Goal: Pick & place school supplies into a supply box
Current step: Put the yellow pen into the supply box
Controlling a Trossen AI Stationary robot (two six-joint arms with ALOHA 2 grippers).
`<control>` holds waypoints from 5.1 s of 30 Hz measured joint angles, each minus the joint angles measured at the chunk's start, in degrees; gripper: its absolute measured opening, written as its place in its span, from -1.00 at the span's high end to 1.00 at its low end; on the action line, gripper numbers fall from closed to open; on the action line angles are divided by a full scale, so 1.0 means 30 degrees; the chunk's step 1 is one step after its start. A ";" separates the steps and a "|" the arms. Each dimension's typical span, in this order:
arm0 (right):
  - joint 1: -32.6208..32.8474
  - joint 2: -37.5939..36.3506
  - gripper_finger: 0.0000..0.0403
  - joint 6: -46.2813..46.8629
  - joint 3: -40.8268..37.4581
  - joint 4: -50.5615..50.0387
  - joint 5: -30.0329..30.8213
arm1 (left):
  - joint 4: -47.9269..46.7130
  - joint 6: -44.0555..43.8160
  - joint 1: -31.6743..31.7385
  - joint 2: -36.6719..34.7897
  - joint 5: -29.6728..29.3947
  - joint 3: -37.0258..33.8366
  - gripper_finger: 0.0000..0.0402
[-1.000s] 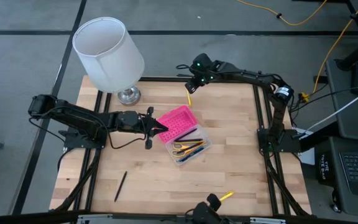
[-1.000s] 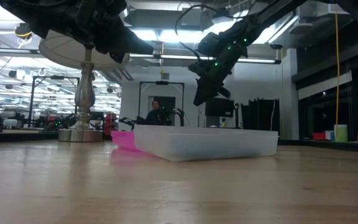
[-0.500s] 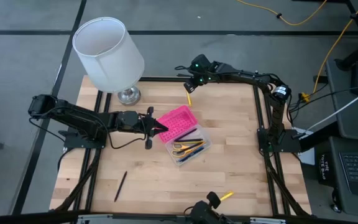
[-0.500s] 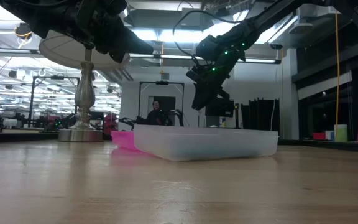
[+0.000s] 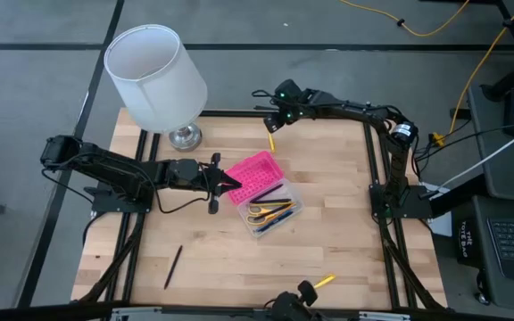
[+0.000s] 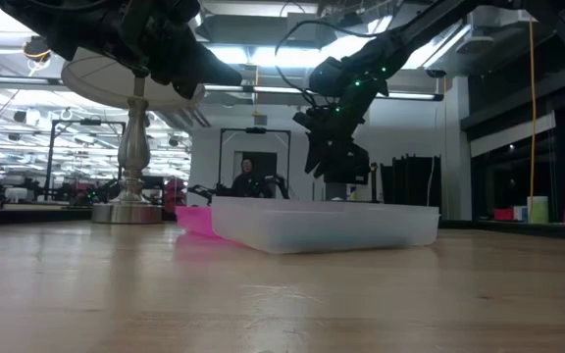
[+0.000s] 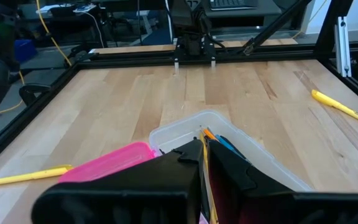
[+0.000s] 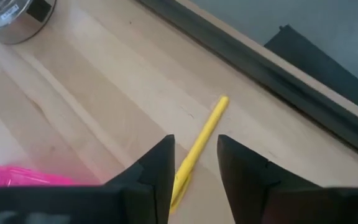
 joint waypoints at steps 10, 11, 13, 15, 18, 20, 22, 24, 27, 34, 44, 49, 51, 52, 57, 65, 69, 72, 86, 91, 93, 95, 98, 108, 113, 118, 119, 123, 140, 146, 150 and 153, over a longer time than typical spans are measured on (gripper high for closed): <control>0.0779 0.0000 0.38 0.0031 0.0000 0.0229 0.0029 | 0.0000 0.0000 0.0000 0.0000 0.0000 0.0000 0.91; 0.0788 0.0000 0.38 0.0037 0.0000 0.0242 0.0034 | 0.0000 0.0000 0.0000 0.0000 0.0000 0.0000 0.91; 0.0788 0.0000 0.38 0.0142 0.0000 0.0218 0.0268 | 0.0000 0.0000 0.0000 0.0000 -0.0004 0.0000 0.91; 0.0788 0.0000 0.38 0.0488 0.0000 0.0002 0.0828 | 0.0000 0.0000 0.0000 0.0000 0.0000 0.0000 0.91; 0.0825 0.0000 0.38 0.0545 -0.0007 -0.0101 0.1049 | 0.0000 0.0000 0.0000 0.0000 0.0000 0.0000 0.91; 0.0948 0.0190 0.38 0.0543 -0.0007 0.0030 0.1104 | 0.0000 0.0000 0.0000 0.0000 -0.0003 0.0000 0.91; 0.1054 0.0561 0.38 0.0542 -0.0007 -0.0053 0.1107 | 0.0005 0.0000 0.0000 0.0000 -0.0006 0.0000 0.91; 0.1116 0.1105 0.38 0.0531 -0.0007 0.0132 0.1275 | 0.0000 0.0000 0.0000 0.0000 -0.0004 0.0000 0.91; 0.1111 0.1802 0.38 0.0396 -0.0015 0.0451 0.1272 | 0.0000 0.0000 0.0000 0.0000 -0.0007 0.0000 0.91; 0.0881 0.2647 0.38 0.0518 -0.0015 0.0999 0.1266 | 0.0000 0.0000 0.0000 0.0000 -0.0007 0.0000 0.91; 0.0233 0.3118 0.38 0.0569 -0.0015 0.0977 0.0182 | 0.0000 0.0000 0.0000 0.0000 -0.0007 0.0000 0.91; -0.0043 0.3142 0.38 0.0520 -0.0015 0.0973 0.0182 | 0.0002 0.0000 0.0000 0.0000 -0.0007 0.0000 0.91; -0.0056 0.3255 0.38 0.0509 -0.0015 0.0959 0.0189 | 0.0000 0.0000 0.0000 0.0000 -0.0007 0.0000 0.91; -0.0043 0.3311 0.38 0.0472 -0.0015 0.0823 0.0182 | 0.0000 0.0000 0.0000 0.0000 -0.0007 0.0000 0.91; -0.0034 0.4035 0.38 -0.0123 0.0077 0.0767 -0.0640 | 0.0007 0.0000 0.0000 0.0000 -0.0019 0.0000 0.91; -0.0174 0.4350 0.38 -0.0495 0.1290 -0.0232 -0.0787 | 0.0007 0.0007 0.0000 0.0000 -0.0058 0.0000 0.91; -0.0145 0.4342 0.38 -0.0495 0.1421 -0.0737 -0.0072 | 0.0007 0.0007 0.0000 0.0000 -0.0061 0.0000 0.91; -0.0152 0.4342 0.38 -0.0592 0.1428 -0.1743 0.0661 | 0.0007 0.0007 0.0000 0.0000 -0.0058 0.0000 0.91; -0.0028 0.4342 0.38 -0.2061 0.1428 -0.0407 0.0947 | 0.0007 0.0007 0.0000 0.0000 -0.0066 0.0000 0.91; -0.0027 0.4342 0.38 -0.2050 0.1424 -0.1260 0.0727 | 0.0007 0.0007 0.0000 0.0000 -0.0066 0.0000 0.91; 0.0083 0.4363 0.38 -0.2012 0.1325 -0.1220 0.0717 | 0.0007 0.0007 0.0000 0.0000 -0.0066 0.0000 0.91; 0.0146 0.4468 0.38 -0.2040 0.1259 -0.0931 0.0692 | 0.0007 0.0007 0.0000 0.0000 -0.0066 0.0000 0.91; 0.0168 0.4488 0.38 -0.2032 0.1246 -0.0714 0.0663 | 0.0007 0.0007 0.0007 0.0000 -0.0072 0.0000 0.91; 0.0162 0.4488 0.38 -0.2514 0.1246 -0.1323 -0.0064 | 0.0007 0.0007 0.0007 0.0000 -0.0066 0.0000 0.91; 0.0131 0.4963 0.38 -0.3497 0.1337 -0.1862 0.1399 | 0.0009 0.0007 0.0007 0.0000 -0.0066 0.0000 0.91; 0.0023 0.5058 0.38 -0.3522 0.1437 -0.1853 0.1197 | 0.0002 0.0007 0.0007 0.0000 -0.0066 0.0000 0.91; 0.0066 0.5092 0.38 -0.3584 0.1587 -0.2066 0.1556 | 0.0007 0.0007 0.0007 0.0000 -0.0066 0.0000 0.91; 0.0006 0.5166 0.42 -0.4342 0.1962 -0.2816 0.1483 | 0.0007 0.0007 0.0007 0.0000 -0.0066 0.0000 0.91; 0.0001 0.4991 0.86 -0.6507 0.2032 -0.3378 0.1705 | 0.0007 0.0007 0.0003 0.0000 -0.0066 0.0000 0.91; -0.0006 0.3709 0.84 -0.7078 0.1971 -0.3898 0.1250 | 0.0007 0.0007 0.0000 0.0000 -0.0066 0.0000 0.91; 0.0002 0.2706 0.87 -0.7523 0.1989 -0.4314 0.1066 | 0.0007 0.0007 0.0000 0.0000 -0.0066 0.0000 0.91; 0.0289 0.1676 0.87 -0.8030 0.2004 -0.4275 0.0699 | 0.0007 0.0006 0.0001 0.0000 -0.0066 0.0000 0.91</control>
